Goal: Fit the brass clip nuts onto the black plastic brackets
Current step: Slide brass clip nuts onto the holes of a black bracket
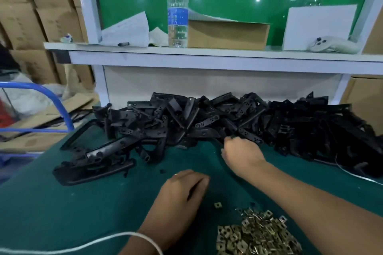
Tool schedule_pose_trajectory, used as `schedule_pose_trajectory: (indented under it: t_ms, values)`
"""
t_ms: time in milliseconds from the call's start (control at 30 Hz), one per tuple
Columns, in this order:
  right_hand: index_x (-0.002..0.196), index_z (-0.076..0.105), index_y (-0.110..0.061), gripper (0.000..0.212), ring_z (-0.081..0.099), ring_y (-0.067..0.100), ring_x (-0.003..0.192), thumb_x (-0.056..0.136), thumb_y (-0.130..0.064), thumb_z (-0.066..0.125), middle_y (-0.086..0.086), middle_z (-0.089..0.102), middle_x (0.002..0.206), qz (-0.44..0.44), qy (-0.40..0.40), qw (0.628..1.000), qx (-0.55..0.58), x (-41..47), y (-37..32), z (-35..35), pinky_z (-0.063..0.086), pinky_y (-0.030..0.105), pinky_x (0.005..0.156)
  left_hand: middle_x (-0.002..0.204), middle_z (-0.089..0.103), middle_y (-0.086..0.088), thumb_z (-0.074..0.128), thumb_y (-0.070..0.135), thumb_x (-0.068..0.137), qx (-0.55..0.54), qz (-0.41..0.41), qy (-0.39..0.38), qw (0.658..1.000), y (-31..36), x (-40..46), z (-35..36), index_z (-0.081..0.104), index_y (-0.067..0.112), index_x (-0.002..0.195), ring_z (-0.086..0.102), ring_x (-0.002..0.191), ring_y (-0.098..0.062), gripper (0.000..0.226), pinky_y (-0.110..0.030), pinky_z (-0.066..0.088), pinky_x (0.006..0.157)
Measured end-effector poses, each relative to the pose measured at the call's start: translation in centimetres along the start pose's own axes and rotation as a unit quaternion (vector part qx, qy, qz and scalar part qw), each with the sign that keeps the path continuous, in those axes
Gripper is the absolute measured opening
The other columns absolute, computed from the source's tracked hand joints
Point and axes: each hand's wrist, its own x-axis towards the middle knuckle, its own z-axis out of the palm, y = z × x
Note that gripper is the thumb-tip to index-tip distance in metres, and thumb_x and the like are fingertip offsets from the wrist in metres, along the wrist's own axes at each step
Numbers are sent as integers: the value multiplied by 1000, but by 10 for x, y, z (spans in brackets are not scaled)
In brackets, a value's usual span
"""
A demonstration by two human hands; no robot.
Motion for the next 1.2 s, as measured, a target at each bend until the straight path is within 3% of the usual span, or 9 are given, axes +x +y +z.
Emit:
schedule_pose_trajectory:
  t_ms: [100, 167, 300, 433, 533, 667, 833, 1000, 1200]
  values:
    - [115, 58, -11, 22, 71, 27, 85, 112, -26, 42, 6, 71, 100, -49, 87, 994, -46, -21, -9, -16, 41, 33, 57, 102, 68, 26, 49, 50, 104, -65, -46, 39, 996, 0, 1, 0, 70, 39, 105, 65, 96, 4, 24, -11, 48, 78]
    - [100, 56, -18, 29, 68, 24, 73, 113, -36, 37, 3, 68, 87, -37, 107, 991, 68, -44, -21, -28, 41, 33, 53, 100, 72, 21, 47, 64, 97, -174, -107, 52, 977, 0, 3, -2, 69, 40, 107, 68, 92, -1, 34, -15, 51, 76]
    - [78, 60, -24, 38, 62, 27, 56, 107, -45, 51, 3, 67, 67, -26, -1, 891, 453, -94, -43, -45, 50, 44, 52, 108, 75, -3, 63, 67, 90, -406, -193, 71, 890, -4, 5, -6, 70, 24, 118, 72, 102, -22, 52, -39, 60, 87]
    - [91, 65, -35, 24, 58, 5, 73, 104, -53, 56, -15, 61, 83, -175, -98, 889, 412, -118, -47, -36, 47, 24, 67, 106, 73, -8, 72, 39, 94, -446, -212, 120, 861, -7, 4, -11, 64, 26, 117, 72, 92, -27, 28, -44, 57, 82]
    - [112, 74, -36, 21, 60, -2, 98, 103, -49, 59, -18, 64, 103, -131, -66, 912, 383, -114, -22, -23, 50, 19, 85, 92, 62, -11, 64, 30, 95, -382, -234, 179, 876, -10, 3, -13, 59, 31, 114, 59, 80, -31, 19, -41, 53, 68]
    - [101, 78, -38, 8, 61, -3, 99, 98, -34, 72, -17, 67, 99, -76, -15, 916, 392, -118, 4, 0, 49, 18, 87, 135, 56, 31, 60, 23, 104, -283, -172, 159, 930, -7, -1, -6, 38, 47, 149, 54, 123, 6, 55, -31, 46, 101]
    - [96, 79, -34, 6, 61, -1, 95, 94, -39, 77, -16, 66, 96, -86, -4, 916, 392, -119, 0, 18, 50, 18, 83, 141, 51, 36, 62, 8, 101, -227, -118, 133, 958, -8, 1, -3, 42, 63, 142, 46, 133, 10, 72, -34, 41, 114]
    - [95, 73, -33, 7, 56, -4, 99, 92, -34, 79, -18, 61, 98, -87, -10, 920, 383, -119, -4, 19, 47, 15, 85, 128, 55, 34, 64, 17, 100, -140, -89, 122, 979, -9, 3, -1, 28, 69, 147, 51, 120, 13, 79, -22, 43, 97]
    - [92, 68, -34, 16, 67, 5, 88, 93, -23, 79, -14, 72, 92, -21, 14, 853, 521, -124, 2, 22, 55, 21, 78, 101, 50, 17, 59, 32, 99, 36, -6, 61, 997, 5, -4, 2, 9, 66, 153, 53, 80, -6, 81, -39, 53, 64]
